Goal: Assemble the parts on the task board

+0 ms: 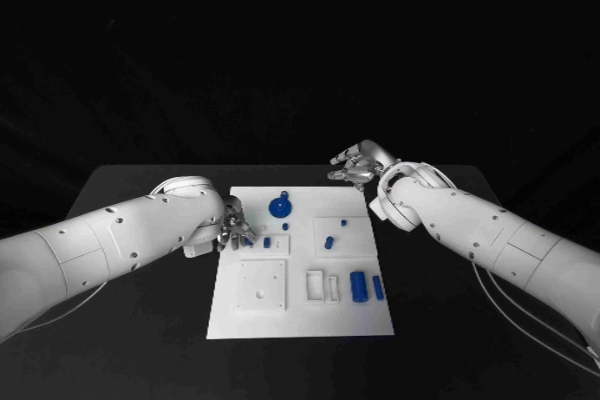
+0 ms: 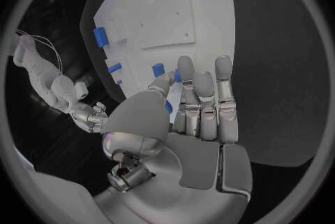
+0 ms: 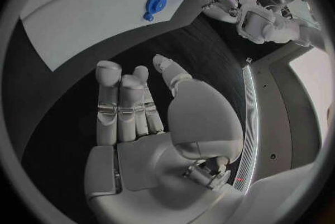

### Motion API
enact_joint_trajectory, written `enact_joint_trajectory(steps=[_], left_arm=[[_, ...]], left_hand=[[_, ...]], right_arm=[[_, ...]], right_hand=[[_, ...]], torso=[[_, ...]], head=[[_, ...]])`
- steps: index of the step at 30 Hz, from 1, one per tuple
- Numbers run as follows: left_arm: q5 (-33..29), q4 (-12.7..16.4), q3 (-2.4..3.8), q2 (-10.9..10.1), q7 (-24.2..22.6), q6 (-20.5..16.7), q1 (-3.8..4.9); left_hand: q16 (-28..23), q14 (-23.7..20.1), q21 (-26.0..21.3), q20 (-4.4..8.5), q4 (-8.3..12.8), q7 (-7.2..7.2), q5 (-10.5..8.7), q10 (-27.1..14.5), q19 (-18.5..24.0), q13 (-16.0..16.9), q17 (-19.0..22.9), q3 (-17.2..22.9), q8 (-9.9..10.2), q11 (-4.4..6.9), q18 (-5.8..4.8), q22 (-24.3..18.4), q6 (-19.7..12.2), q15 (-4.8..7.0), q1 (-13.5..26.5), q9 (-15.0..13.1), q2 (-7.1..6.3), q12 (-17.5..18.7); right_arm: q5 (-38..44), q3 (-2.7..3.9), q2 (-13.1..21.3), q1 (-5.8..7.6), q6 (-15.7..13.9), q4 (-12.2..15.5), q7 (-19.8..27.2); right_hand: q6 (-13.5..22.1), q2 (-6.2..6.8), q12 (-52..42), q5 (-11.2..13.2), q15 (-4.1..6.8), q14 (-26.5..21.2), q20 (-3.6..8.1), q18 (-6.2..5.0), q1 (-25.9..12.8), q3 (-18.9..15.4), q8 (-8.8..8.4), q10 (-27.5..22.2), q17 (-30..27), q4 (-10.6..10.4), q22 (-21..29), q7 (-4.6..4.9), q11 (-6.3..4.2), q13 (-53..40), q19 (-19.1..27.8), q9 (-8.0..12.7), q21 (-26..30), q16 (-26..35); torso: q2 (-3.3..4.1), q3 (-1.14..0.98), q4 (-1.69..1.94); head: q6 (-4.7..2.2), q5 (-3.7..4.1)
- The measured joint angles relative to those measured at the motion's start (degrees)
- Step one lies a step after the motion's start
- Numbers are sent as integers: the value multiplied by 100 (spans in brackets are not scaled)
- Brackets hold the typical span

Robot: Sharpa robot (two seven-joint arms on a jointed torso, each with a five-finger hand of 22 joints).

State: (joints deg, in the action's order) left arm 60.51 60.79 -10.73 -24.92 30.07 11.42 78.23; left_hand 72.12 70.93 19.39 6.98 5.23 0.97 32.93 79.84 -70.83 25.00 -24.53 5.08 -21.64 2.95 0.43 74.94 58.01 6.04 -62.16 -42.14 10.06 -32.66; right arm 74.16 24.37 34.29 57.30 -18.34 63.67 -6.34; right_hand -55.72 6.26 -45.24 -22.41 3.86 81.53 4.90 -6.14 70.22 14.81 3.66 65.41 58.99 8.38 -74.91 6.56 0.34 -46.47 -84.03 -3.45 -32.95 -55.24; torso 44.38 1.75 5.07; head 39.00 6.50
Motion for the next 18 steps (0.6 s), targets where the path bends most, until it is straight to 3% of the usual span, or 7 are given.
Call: enact_joint_trajectory(steps=[8, 18], left_arm=[[-132, -55, 54, -8, -57, 176, 60], [-248, -191, 74, 81, -163, 749, 110]], left_hand=[[44, -123, 43, -27, 214, 22, -348, -62, 109, 6, 21, 64, -1, -51, 0, -1, -27, -42, 20, 14, 22, -35], [106, -219, 89, -35, 261, 55, -372, -168, 191, 7, 63, 24, 140, -77, 0, -1, -51, -68, -173, 35, -15, -86]], right_arm=[[1, 0, 0, -1, 14, -3, -2], [2, 0, -16, -4, 25, -15, -4]], right_hand=[[0, 0, 0, 0, 0, 0, 0, 0, 0, 0, 0, 0, 0, 0, 0, 0, 0, 0, 0, 0, 0, 0], [0, 0, 0, 0, 0, 0, 0, 0, 0, 0, 0, 0, 0, 0, 0, 0, 0, 0, 0, 0, 0, 0]], torso=[[0, -1, 2], [0, -1, 1]], head=[[1, 3], [14, -2]])
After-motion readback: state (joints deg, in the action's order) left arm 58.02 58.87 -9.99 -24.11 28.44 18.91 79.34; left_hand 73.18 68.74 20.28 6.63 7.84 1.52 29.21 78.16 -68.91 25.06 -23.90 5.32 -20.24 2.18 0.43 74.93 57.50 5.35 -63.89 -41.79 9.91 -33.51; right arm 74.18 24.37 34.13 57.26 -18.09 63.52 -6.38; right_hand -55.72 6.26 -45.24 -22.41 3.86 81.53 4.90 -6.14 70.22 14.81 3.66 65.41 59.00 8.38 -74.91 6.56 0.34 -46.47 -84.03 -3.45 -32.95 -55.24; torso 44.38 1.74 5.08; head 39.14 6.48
